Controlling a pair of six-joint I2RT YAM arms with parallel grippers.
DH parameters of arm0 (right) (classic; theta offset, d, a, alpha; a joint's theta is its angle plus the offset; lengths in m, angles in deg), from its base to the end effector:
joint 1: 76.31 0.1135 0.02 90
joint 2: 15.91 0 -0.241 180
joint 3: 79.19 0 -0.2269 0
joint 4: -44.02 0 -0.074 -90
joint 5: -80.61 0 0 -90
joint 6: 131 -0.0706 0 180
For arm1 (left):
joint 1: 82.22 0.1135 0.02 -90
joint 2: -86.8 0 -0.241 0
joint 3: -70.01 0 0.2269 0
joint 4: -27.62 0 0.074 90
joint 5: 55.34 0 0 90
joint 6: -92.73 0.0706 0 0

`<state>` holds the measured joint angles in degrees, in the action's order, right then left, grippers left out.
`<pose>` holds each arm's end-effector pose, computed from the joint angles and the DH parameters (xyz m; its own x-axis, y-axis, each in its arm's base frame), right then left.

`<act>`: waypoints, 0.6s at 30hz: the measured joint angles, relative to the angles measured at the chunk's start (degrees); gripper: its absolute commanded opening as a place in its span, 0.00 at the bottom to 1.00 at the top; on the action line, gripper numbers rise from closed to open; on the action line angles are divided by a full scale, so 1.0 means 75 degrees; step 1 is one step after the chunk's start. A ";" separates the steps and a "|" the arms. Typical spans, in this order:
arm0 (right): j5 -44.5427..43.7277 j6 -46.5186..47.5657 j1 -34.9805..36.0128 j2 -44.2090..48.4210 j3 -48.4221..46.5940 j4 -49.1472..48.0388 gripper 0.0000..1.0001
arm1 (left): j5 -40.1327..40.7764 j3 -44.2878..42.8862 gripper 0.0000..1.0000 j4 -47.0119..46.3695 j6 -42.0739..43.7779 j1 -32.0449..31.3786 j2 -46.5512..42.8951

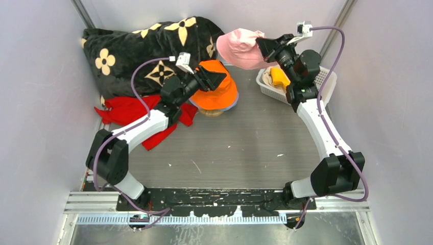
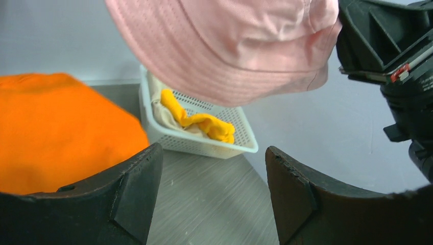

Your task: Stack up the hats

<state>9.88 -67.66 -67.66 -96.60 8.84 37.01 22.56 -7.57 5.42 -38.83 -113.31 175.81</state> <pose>0.3297 0.0737 0.4398 0.0746 0.4398 -0.8950 -0.5429 0.7707 0.3335 0.3167 -0.2083 0.3362 -0.3322 -0.5571 -0.7611 0.6159 0.4830 -0.6224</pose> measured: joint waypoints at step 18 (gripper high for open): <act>0.0082 -0.0443 0.0003 0.0513 0.0187 -0.0396 0.01 | 0.0070 -0.1352 0.73 -0.1696 -0.0711 -0.0149 0.2057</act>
<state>10.49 -70.98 -67.64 -92.75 10.24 34.04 23.09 -17.71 -7.30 -44.16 -114.43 191.24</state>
